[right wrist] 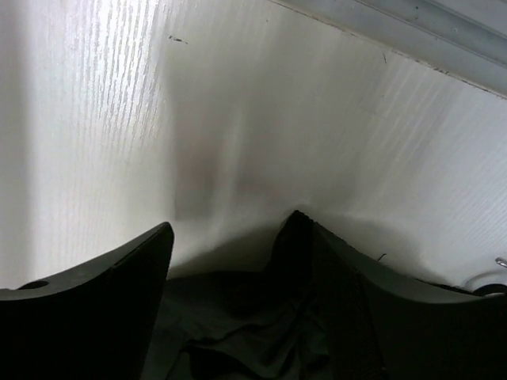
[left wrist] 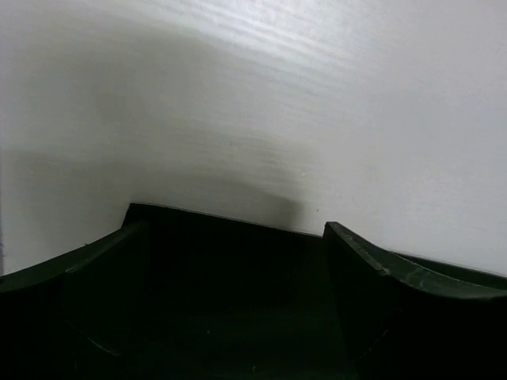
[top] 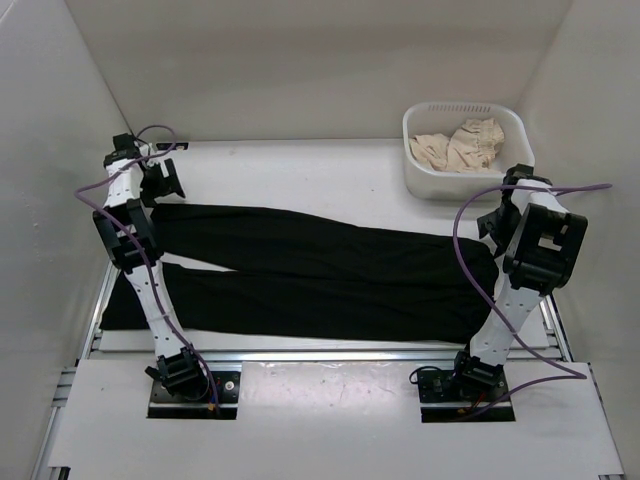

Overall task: Fold and stack the trousers
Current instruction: Fold the trousers

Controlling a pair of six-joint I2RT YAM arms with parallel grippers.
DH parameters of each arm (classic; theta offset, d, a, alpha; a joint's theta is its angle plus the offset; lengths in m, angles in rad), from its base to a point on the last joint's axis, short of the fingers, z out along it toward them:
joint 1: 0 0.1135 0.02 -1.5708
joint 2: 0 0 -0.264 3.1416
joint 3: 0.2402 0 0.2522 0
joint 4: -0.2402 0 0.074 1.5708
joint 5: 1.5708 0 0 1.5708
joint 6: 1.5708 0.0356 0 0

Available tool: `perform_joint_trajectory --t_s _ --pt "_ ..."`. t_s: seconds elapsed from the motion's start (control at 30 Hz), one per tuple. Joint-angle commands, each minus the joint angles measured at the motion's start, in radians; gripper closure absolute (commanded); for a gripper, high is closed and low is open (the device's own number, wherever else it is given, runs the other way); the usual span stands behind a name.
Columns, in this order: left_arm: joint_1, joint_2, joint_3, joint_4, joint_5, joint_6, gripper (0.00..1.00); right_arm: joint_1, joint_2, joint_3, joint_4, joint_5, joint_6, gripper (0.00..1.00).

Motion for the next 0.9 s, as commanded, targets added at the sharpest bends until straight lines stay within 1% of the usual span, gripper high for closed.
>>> perform_joint_trajectory --t_s 0.0,0.03,0.07,0.1,0.13,0.17,0.2,0.23,0.27,0.3,0.33,0.37,0.4,0.43,0.47,0.63,0.7,0.73,0.87 --pt "-0.013 -0.005 -0.031 -0.033 -0.033 0.000 0.00 -0.003 0.024 -0.011 0.003 0.009 0.008 0.27" --pt "-0.013 0.006 -0.031 -0.033 -0.034 0.000 0.03 -0.003 0.037 -0.011 0.003 0.000 0.008 0.33" --pt "-0.013 0.006 -0.031 -0.033 -0.034 0.000 0.22 -0.003 0.048 -0.020 0.003 -0.001 -0.004 0.44" --pt "-0.013 0.006 -0.041 -0.033 -0.021 0.000 0.35 -0.003 0.048 -0.020 0.003 -0.001 -0.004 0.47" --pt "-0.013 -0.005 -0.041 -0.033 -0.009 0.000 0.47 -0.003 0.048 -0.030 0.003 -0.010 -0.004 0.51" --pt "-0.013 -0.018 -0.052 -0.033 -0.009 0.000 0.58 -0.003 0.048 -0.040 0.015 -0.010 -0.015 0.62" --pt "-0.023 -0.018 -0.052 -0.033 -0.020 0.000 0.77 -0.003 0.048 -0.052 0.015 -0.010 -0.015 0.68" --pt "-0.023 -0.034 -0.052 -0.033 -0.020 0.000 0.83 -0.003 0.048 -0.052 0.015 -0.010 -0.015 0.74" --pt "-0.023 -0.046 -0.052 -0.033 -0.033 0.000 0.86 -0.003 0.048 -0.052 0.015 -0.010 -0.027 0.84" --pt "-0.023 -0.046 -0.052 -0.033 -0.056 0.000 0.86 -0.003 0.048 -0.052 0.015 -0.010 -0.039 0.91" --pt "-0.023 -0.060 -0.035 -0.033 -0.069 0.000 0.86 -0.003 0.036 -0.052 0.015 0.001 -0.039 0.95" --pt "-0.023 -0.069 -0.035 -0.033 -0.079 0.000 0.77 -0.003 0.024 -0.052 0.015 0.001 -0.053 1.00" --pt "-0.023 -0.087 -0.021 -0.033 -0.080 0.000 0.62 -0.003 0.014 -0.052 0.015 0.012 -0.065 1.00" --pt "-0.023 -0.098 -0.021 -0.033 -0.080 0.000 0.34 0.006 -0.001 -0.052 0.015 0.012 -0.065 1.00" --pt "-0.023 -0.109 -0.021 -0.033 -0.080 0.000 0.26 0.006 -0.001 -0.052 0.015 0.012 -0.076 1.00" --pt "-0.043 -0.207 -0.072 -0.033 -0.089 0.000 0.20 0.029 -0.044 -0.043 0.024 0.024 -0.096 1.00" --pt "-0.052 -0.227 -0.121 -0.047 -0.089 0.000 0.20 0.040 -0.055 -0.043 0.024 0.047 -0.107 1.00" --pt "-0.052 -0.227 -0.136 -0.047 -0.089 0.000 0.20 0.051 -0.055 -0.043 0.024 0.058 -0.117 1.00" --pt "-0.052 -0.180 -0.179 -0.088 -0.190 0.000 0.21 0.062 -0.064 -0.032 0.024 0.067 -0.128 1.00"
